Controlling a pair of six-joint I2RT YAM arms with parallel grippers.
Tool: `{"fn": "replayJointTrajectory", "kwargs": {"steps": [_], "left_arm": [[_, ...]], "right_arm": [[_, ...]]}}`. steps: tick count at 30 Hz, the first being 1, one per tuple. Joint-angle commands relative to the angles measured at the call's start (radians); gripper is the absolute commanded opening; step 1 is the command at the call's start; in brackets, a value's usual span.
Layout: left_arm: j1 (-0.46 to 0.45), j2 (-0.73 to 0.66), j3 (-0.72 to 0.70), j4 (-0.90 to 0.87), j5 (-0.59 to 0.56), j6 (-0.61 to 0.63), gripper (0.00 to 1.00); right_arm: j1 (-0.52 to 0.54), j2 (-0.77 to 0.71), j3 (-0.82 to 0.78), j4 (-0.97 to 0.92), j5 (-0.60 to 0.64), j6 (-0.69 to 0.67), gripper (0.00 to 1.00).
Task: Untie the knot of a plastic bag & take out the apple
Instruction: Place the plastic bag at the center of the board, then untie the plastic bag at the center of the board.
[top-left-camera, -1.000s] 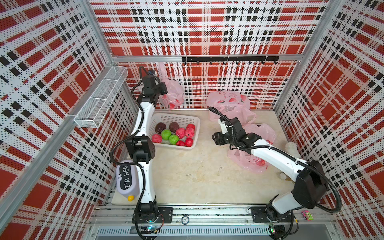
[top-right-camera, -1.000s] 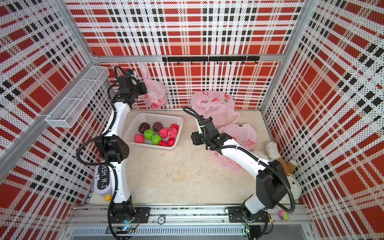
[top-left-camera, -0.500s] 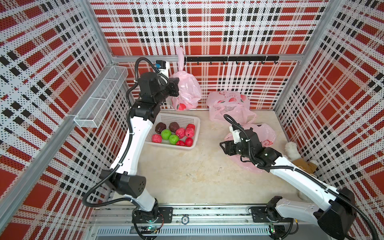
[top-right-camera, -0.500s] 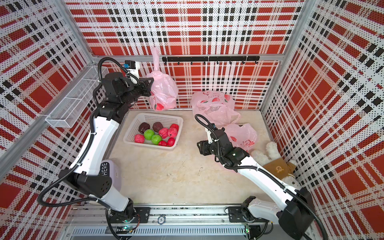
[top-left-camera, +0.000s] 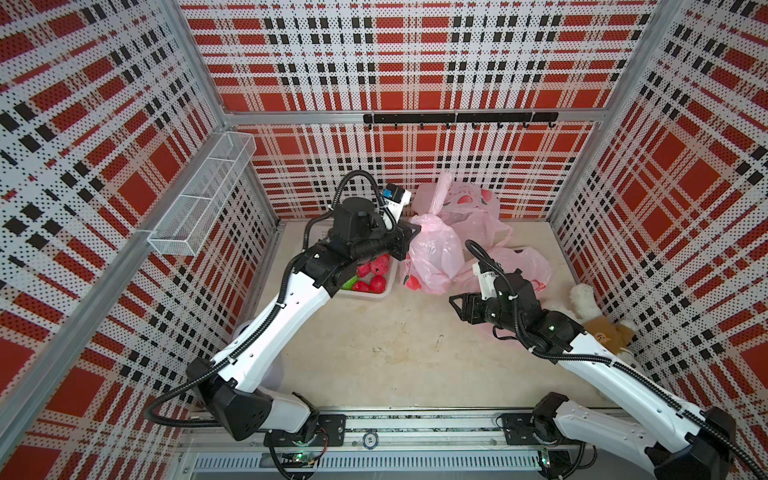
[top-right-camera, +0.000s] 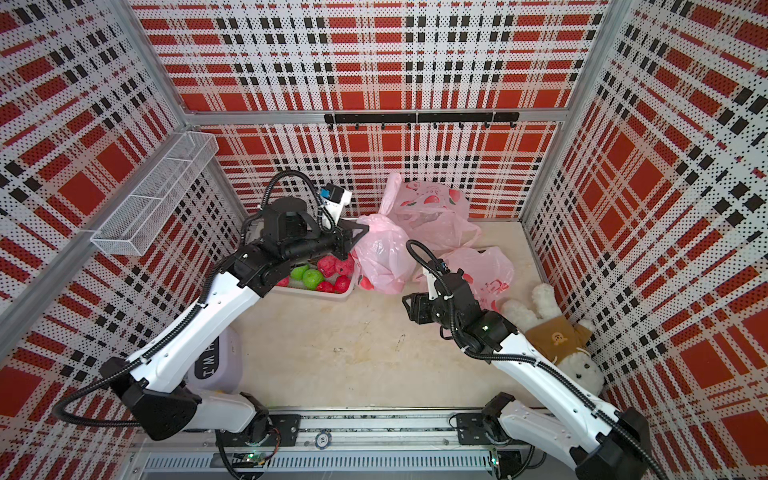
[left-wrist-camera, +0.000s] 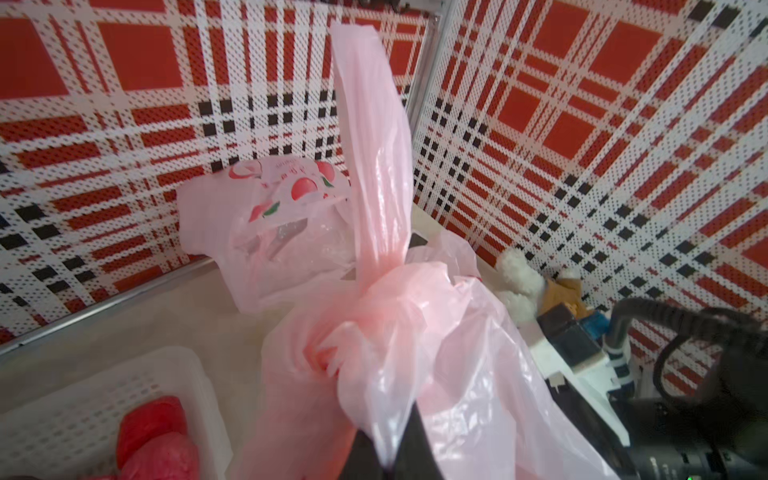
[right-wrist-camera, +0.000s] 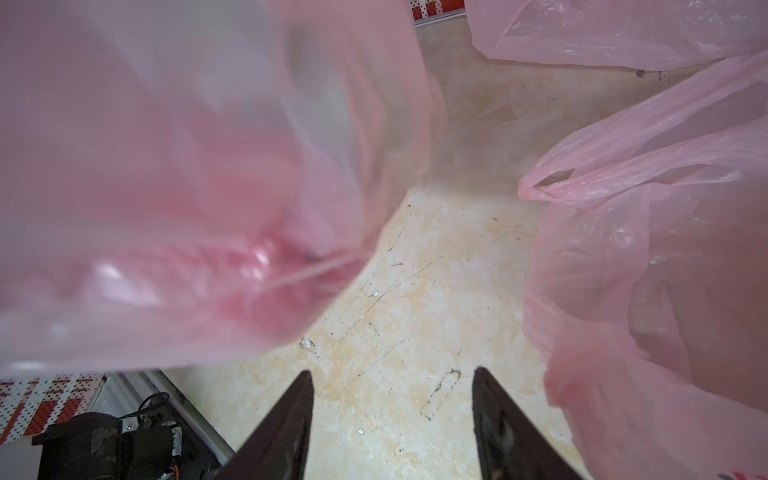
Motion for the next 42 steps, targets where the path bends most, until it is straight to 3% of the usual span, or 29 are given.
{"fn": "replayJointTrajectory", "kwargs": {"steps": [1,3,5,8,11,17,23,28,30,34,36,39,42], "left_arm": [[-0.057,-0.058,-0.091,-0.012,-0.139,0.080,0.22],[-0.072,-0.124,-0.222,0.026,-0.201,0.085,0.33],[-0.069,-0.202,-0.356,0.106,-0.234,0.059,0.53],[-0.043,-0.305,-0.467,0.146,-0.264,0.048,0.62],[0.014,-0.339,-0.493,0.112,-0.220,0.025,0.62],[0.157,-0.214,-0.478,0.052,0.069,-0.060,0.60],[0.153,-0.055,-0.466,0.133,0.171,-0.104,0.50],[0.112,0.071,-0.467,0.178,0.201,-0.135,0.49],[0.089,0.088,-0.490,0.194,0.197,-0.144,0.49],[0.013,0.057,-0.578,0.226,0.166,-0.183,0.47],[-0.040,0.017,-0.625,0.226,0.123,-0.189,0.47],[-0.079,-0.072,-0.701,0.221,0.079,-0.202,0.47],[-0.049,-0.186,-0.739,0.206,0.038,-0.208,0.50]], "right_arm": [[0.003,-0.023,0.033,-0.017,0.030,-0.004,0.61],[0.003,-0.032,0.030,-0.024,0.031,-0.001,0.62],[0.003,-0.042,0.021,-0.036,0.039,0.006,0.62],[0.002,-0.043,0.008,-0.045,0.055,0.011,0.62],[0.002,0.004,0.027,-0.047,0.050,0.006,0.62],[0.015,0.193,0.144,-0.063,0.014,0.001,0.64],[0.071,0.350,0.234,-0.089,0.051,0.011,0.73],[0.123,0.446,0.279,-0.132,0.076,0.038,0.74],[0.129,0.467,0.259,-0.134,0.065,0.045,0.67],[0.129,0.418,0.141,-0.113,0.090,0.025,0.27],[0.129,0.358,0.066,-0.103,0.126,0.004,0.14],[0.129,0.235,-0.060,-0.053,0.159,-0.031,0.05],[0.131,0.115,-0.173,0.024,0.164,-0.054,0.00]]}}
